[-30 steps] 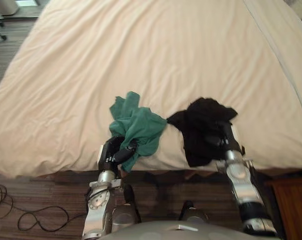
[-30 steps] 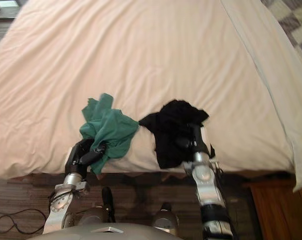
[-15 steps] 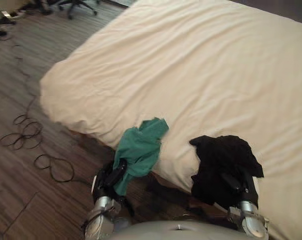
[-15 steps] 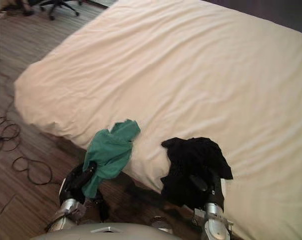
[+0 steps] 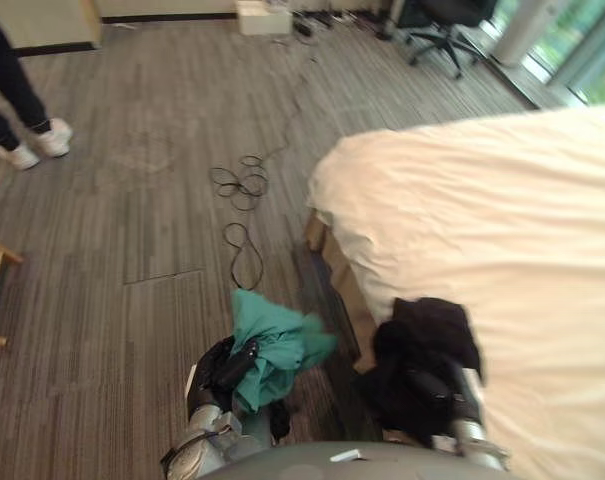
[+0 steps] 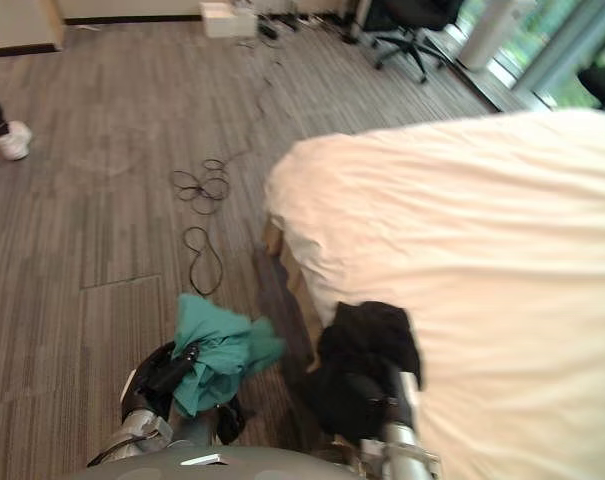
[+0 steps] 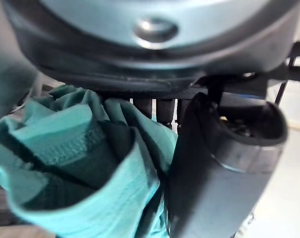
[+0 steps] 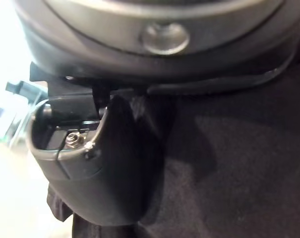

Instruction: Tidy up the quilt and then pick up the clothes from the bed and put them into the laundry hamper

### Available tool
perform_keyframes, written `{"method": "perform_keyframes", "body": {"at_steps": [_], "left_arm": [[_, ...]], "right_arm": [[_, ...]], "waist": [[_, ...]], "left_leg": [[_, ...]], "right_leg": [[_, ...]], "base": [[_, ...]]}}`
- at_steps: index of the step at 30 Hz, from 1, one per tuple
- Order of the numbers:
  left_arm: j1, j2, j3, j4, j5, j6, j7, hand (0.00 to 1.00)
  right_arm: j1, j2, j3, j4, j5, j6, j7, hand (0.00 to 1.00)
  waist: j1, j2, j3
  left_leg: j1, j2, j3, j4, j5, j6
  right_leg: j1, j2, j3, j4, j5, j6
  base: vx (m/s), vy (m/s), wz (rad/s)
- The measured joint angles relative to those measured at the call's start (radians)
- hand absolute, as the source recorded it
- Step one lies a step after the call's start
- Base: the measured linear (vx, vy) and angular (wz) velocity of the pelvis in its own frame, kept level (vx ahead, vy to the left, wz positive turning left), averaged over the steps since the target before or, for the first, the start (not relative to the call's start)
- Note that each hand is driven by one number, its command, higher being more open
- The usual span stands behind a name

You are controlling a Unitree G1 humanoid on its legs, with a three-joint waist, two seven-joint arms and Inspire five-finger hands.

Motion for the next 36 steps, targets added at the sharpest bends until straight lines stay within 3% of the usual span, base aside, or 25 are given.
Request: {"method": "perform_keyframes", "body": {"at_steps": [1, 2, 3, 4, 5, 6, 7, 10, 14, 15, 24, 27, 29, 31, 32, 33, 34, 35, 36], "left_arm": [[-0.025, -0.001, -0.035, -0.002, 0.0, -0.001, 0.003, 0.0], [-0.037, -0.002, -0.056, -0.003, 0.0, -0.001, 0.004, 0.0], [-0.054, -0.005, -0.094, -0.005, 0.0, -0.002, 0.006, 0.0], [-0.04, 0.02, -0.095, -0.062, 0.002, -0.01, 0.005, 0.0], [-0.03, -0.003, -0.106, -0.082, 0.002, -0.025, -0.005, 0.0], [-0.027, -0.013, -0.095, -0.078, 0.003, -0.016, 0.005, 0.0], [-0.017, -0.015, -0.083, -0.079, 0.003, -0.009, 0.013, 0.0], [0.019, 0.004, -0.074, -0.087, 0.005, -0.006, 0.015, 0.0], [0.036, 0.003, -0.099, -0.12, 0.03, -0.006, 0.012, 0.0], [0.077, 0.003, -0.137, -0.077, 0.033, -0.001, 0.001, 0.0], [0.046, 0.004, -0.154, -0.065, 0.037, -0.001, 0.019, 0.0], [-0.053, 0.019, -0.22, 0.056, 0.034, -0.014, 0.051, 0.0], [-0.183, 0.041, -0.298, 0.226, -0.008, -0.014, 0.069, 0.0], [-0.279, 0.052, -0.367, 0.318, -0.054, -0.001, 0.087, 0.0], [-0.3, 0.053, -0.388, 0.325, -0.056, 0.0, 0.097, 0.0], [-0.317, 0.052, -0.395, 0.323, -0.055, 0.0, 0.102, 0.0], [-0.318, 0.052, -0.395, 0.321, -0.054, 0.0, 0.105, 0.0], [-0.318, 0.056, -0.393, 0.311, -0.045, -0.006, 0.115, 0.0], [-0.326, 0.06, -0.392, 0.298, -0.048, -0.006, 0.124, 0.0]], "right_arm": [[-0.019, 0.023, 0.043, 0.002, 0.011, 0.0, 0.011, 0.0], [-0.032, 0.031, 0.064, 0.004, 0.016, -0.001, 0.017, 0.0], [-0.059, 0.042, 0.096, 0.02, 0.033, -0.003, 0.021, 0.0], [-0.101, 0.086, 0.127, 0.053, 0.056, -0.007, 0.022, 0.0], [-0.131, 0.06, 0.153, 0.055, 0.077, -0.016, 0.024, 0.0], [-0.159, 0.066, 0.153, 0.085, 0.078, -0.009, 0.03, 0.0], [-0.165, 0.076, 0.153, 0.092, 0.077, 0.004, 0.027, 0.0], [-0.157, 0.079, 0.168, 0.086, 0.078, -0.001, 0.009, 0.0], [-0.111, 0.083, 0.15, 0.035, 0.078, -0.001, 0.006, 0.0], [-0.012, 0.097, 0.154, -0.003, 0.079, 0.001, 0.006, 0.0], [0.0, 0.102, 0.16, -0.003, 0.075, 0.001, -0.037, 0.0], [-0.021, 0.088, 0.164, 0.021, 0.03, 0.002, -0.077, 0.0], [-0.12, 0.049, 0.165, 0.136, -0.004, 0.004, -0.108, 0.0], [-0.208, 0.017, 0.171, 0.21, -0.013, 0.021, -0.146, 0.0], [-0.245, -0.005, 0.174, 0.233, -0.036, 0.021, -0.17, 0.0], [-0.271, -0.026, 0.174, 0.245, -0.039, 0.024, -0.189, 0.0], [-0.277, -0.034, 0.176, 0.245, -0.039, 0.026, -0.194, 0.0], [-0.288, -0.045, 0.182, 0.245, -0.039, 0.031, -0.203, 0.0], [-0.298, -0.043, 0.183, 0.246, -0.038, 0.035, -0.211, 0.0]], "waist": [[-0.005, 0.017, 0.007], [-0.009, 0.022, 0.008], [-0.012, 0.043, 0.007], [-0.008, -0.045, 0.011], [0.034, -0.014, 0.016], [0.049, -0.018, 0.02], [0.065, -0.028, 0.02], [0.085, -0.032, 0.02], [0.083, -0.034, 0.015], [0.081, -0.073, -0.073], [0.077, -0.065, -0.042], [0.075, -0.055, -0.019], [0.046, -0.043, 0.003], [0.034, -0.003, 0.056], [0.024, 0.017, 0.097], [0.028, 0.049, 0.129], [0.031, 0.061, 0.142], [0.042, 0.075, 0.166], [0.053, 0.061, 0.179]], "left_leg": [[0.032, -0.053, -0.067, -0.064, 0.003, -0.005], [0.05, -0.068, -0.084, -0.092, 0.002, -0.006], [0.066, -0.08, -0.088, -0.105, -0.024, -0.044], [-0.032, -0.098, -0.092, 0.159, -0.089, -0.012], [-0.06, -0.081, -0.266, 0.273, -0.172, -0.022], [-0.043, -0.088, -0.26, 0.263, -0.172, -0.009], [-0.018, -0.096, -0.249, 0.241, -0.164, -0.022], [0.059, -0.111, -0.241, 0.173, -0.16, -0.015], [0.145, -0.109, -0.239, 0.131, -0.172, 0.003], [0.258, -0.084, -0.219, -0.009, -0.157, -0.062], [0.234, -0.082, -0.188, -0.013, -0.157, -0.062], [0.215, -0.095, -0.181, -0.031, -0.14, -0.062], [0.182, -0.101, -0.192, -0.007, -0.137, -0.063], [0.146, -0.087, -0.2, 0.077, -0.177, -0.124], [0.097, -0.07, -0.215, 0.216, -0.2, -0.162], [-0.012, -0.027, -0.236, 0.476, -0.2, -0.182], [-0.044, -0.005, -0.238, 0.571, -0.185, -0.208], [-0.101, 0.034, -0.243, 0.733, -0.113, -0.263], [-0.144, 0.043, -0.24, 0.813, -0.082, -0.258]], "right_leg": [[-0.06, 0.041, 0.058, 0.014, -0.057, 0.02], [-0.082, 0.064, 0.078, 0.007, -0.08, 0.025], [-0.139, 0.101, 0.115, -0.057, -0.101, 0.029], [-0.198, 0.031, 0.183, -0.243, -0.039, 0.035], [-0.18, 0.053, 0.228, -0.295, -0.069, 0.071], [-0.143, 0.049, 0.216, -0.337, -0.083, 0.067], [-0.11, 0.045, 0.208, -0.377, -0.084, 0.066], [-0.019, 0.051, 0.207, -0.502, -0.061, 0.1], [0.017, 0.053, 0.213, -0.531, -0.073, 0.08], [0.078, 0.1, 0.236, -0.737, 0.05, 0.063], [0.024, 0.1, 0.274, -0.708, 0.04, 0.054], [-0.029, 0.094, 0.29, -0.674, 0.015, 0.06], [-0.057, 0.087, 0.29, -0.669, 0.002, 0.065], [-0.053, 0.095, 0.292, -0.663, -0.011, 0.051], [-0.022, 0.102, 0.296, -0.675, -0.02, 0.045], [0.012, 0.118, 0.288, -0.692, -0.026, 0.053], [0.031, 0.127, 0.288, -0.7, -0.028, 0.052], [0.083, 0.138, 0.291, -0.722, -0.036, 0.041], [0.11, 0.132, 0.298, -0.735, -0.041, 0.038]], "base": [[0.26, 0.024, 2.23], [0.25, 0.021, 2.38], [0.27, -0.048, 2.3], [0.27, -0.132, 2.06], [0.23, -0.12, 1.03], [0.17, -0.055, 0.11], [0.26, 0.022, -0.13], [0.28, 0.014, -0.15], [0.15, 0.0, -0.12], [0.04, -0.002, -0.01], [-0.03, 0.005, -0.11], [-0.03, 0.002, -0.07], [0.0, -0.009, 0.16], [-0.01, -0.042, 0.15], [-0.02, -0.098, 0.2], [-0.03, -0.095, 0.17], [-0.02, -0.091, 0.05], [0.07, -0.049, -0.07], [0.1, -0.063, -0.14]]}}
